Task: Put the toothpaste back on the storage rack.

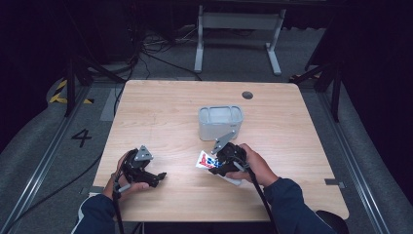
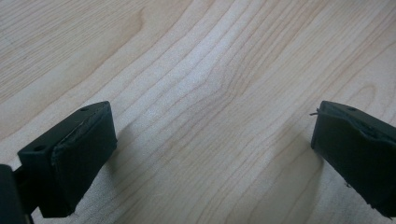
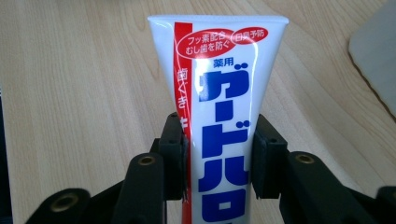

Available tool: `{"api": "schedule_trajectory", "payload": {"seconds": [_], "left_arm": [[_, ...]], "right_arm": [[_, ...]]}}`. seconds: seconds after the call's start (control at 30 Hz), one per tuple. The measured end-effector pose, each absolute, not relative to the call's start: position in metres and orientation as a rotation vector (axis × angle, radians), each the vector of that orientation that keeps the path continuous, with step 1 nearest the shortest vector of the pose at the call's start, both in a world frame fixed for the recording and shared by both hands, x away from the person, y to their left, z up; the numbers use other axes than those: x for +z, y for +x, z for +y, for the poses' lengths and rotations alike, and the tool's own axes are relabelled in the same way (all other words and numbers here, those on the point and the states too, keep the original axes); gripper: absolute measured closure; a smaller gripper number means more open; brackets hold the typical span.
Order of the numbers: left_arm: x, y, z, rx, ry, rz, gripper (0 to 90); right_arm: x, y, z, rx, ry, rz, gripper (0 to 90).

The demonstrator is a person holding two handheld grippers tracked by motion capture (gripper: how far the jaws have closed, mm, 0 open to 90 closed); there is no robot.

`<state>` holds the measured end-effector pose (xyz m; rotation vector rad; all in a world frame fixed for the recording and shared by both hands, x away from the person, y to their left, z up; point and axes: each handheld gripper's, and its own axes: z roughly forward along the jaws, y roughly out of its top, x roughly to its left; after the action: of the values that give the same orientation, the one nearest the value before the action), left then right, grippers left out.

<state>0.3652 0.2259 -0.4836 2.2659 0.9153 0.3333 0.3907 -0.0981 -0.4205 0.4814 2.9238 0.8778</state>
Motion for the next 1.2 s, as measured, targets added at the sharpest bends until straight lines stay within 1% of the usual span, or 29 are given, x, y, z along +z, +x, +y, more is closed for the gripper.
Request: {"api": "schedule_trajectory", "payload": {"seconds": [1.2], "left_arm": [[-0.484,0.365,0.226,0.333,2.264,0.917,0.5]], "right_arm": [[-0.385,0.39,-0.129,1.187,0.504,2.698,64.6]]}}
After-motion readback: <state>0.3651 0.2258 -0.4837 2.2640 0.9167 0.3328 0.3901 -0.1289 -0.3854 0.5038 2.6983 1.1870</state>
